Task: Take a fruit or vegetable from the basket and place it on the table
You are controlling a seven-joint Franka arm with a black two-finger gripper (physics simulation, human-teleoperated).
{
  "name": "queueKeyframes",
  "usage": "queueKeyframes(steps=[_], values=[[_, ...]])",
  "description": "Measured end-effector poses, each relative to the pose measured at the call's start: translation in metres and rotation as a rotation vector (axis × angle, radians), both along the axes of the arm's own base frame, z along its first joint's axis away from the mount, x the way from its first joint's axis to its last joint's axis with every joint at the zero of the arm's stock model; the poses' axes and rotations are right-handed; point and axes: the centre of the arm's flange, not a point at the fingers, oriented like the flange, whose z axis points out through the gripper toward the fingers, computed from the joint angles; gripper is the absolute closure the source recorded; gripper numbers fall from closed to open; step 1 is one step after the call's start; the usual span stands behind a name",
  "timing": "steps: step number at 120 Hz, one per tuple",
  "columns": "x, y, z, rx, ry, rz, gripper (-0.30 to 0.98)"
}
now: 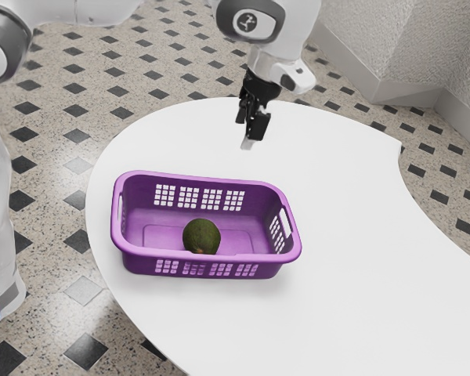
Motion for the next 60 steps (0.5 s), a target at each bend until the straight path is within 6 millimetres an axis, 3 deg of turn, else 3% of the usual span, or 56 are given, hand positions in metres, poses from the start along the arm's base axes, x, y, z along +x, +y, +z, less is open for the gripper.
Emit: queueKeyframes(steps=[4, 12, 18, 40, 48, 60], values=[[-0.010, -0.010, 0.002, 0.004, -0.002, -0.036, 0.01], [-0.023, -0.050, 0.003, 0.006, -0.006, -0.139, 0.01], [-0.025, -0.059, 0.003, -0.002, -0.010, -0.153, 0.01], [-0.021, -0.043, 0.015, -0.037, -0.049, 0.001, 0.01], [-0.017, -0.036, 0.011, -0.066, -0.040, 0.085, 0.01], [-0.005, -0.011, 0.001, -0.108, -0.028, 0.252, 0.01]])
